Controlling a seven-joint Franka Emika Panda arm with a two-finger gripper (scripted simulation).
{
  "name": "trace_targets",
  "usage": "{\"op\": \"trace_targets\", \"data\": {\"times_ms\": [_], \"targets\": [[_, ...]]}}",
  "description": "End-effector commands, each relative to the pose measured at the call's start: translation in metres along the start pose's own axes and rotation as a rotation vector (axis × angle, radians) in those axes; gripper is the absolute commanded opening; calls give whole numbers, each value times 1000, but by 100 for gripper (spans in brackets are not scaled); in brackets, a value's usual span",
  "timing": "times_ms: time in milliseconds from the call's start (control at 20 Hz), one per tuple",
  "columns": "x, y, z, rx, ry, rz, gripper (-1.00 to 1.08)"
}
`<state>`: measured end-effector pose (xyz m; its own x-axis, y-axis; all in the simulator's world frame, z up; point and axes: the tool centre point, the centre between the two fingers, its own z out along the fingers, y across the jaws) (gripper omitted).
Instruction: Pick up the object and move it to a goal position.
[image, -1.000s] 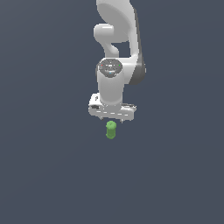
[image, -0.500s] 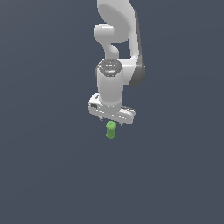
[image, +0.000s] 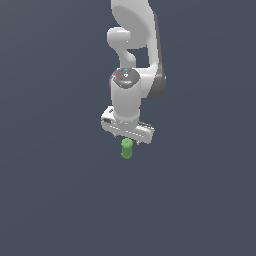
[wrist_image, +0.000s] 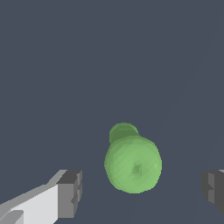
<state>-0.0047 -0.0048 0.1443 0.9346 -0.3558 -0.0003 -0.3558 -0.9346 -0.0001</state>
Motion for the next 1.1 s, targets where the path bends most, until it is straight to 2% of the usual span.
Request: {"op": "trace_targets", "data": {"times_ms": [0,400,700,750,1050], "targets": [[0,0,4,0,0,1,100],[-1,1,40,0,0,4,100],[0,0,49,0,0,5,100],[0,0,49,0,0,5,-100],[0,0,49,0,0,5,-100]]}}
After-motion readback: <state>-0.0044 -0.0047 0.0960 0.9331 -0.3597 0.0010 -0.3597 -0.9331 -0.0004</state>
